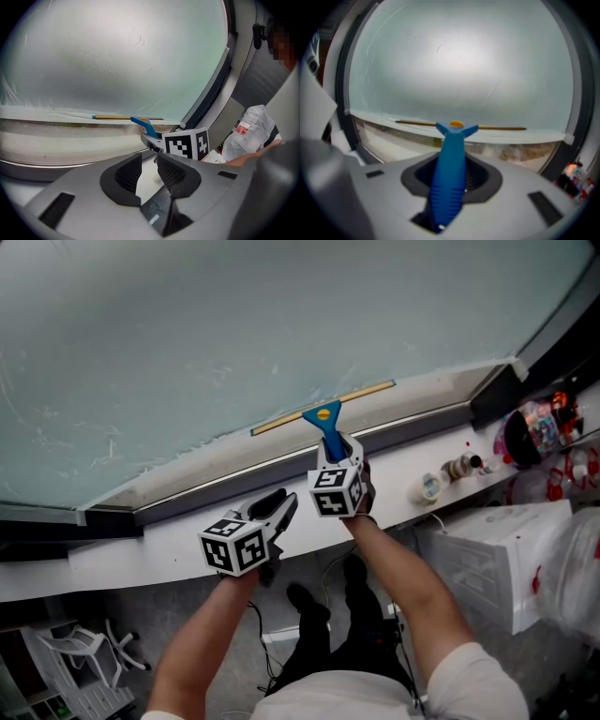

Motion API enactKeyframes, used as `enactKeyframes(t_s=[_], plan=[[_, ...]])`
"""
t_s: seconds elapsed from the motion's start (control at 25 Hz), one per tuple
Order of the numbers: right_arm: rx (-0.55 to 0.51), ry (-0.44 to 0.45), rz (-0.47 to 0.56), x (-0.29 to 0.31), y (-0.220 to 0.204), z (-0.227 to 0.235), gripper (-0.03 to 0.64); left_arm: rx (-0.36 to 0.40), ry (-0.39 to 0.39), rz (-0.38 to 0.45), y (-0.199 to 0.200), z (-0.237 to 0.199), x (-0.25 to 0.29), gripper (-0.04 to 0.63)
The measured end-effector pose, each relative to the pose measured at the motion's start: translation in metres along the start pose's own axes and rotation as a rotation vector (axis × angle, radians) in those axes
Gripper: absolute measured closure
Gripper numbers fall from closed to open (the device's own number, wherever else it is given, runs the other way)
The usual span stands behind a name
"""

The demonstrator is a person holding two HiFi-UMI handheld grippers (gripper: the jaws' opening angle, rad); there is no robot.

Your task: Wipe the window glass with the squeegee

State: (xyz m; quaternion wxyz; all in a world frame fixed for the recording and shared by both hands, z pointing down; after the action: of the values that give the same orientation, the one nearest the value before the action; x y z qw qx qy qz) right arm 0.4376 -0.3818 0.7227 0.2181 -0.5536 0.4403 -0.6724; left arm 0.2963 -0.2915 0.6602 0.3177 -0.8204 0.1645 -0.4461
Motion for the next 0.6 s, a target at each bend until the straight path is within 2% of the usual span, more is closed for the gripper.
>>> enactKeyframes(t_s=[0.6], plan=[[0.008, 0.006, -0.084, -0.003, -0.028, -0.007, 0.483, -0.016, -0.012, 0.001, -0.008, -0.005, -0.005, 0.469]])
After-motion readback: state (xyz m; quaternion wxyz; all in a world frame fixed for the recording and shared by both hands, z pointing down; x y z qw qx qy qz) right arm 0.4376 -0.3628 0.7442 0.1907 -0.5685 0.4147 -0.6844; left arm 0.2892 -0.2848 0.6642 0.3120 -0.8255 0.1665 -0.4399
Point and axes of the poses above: the fingertips, and each gripper's own axes: x forward along the fingers, z to its right, y out of its top, the point moved 5 cm from there along -x, backward along the fingers, and after that the axes turned 11 degrees about y, right-handed, at the moved point
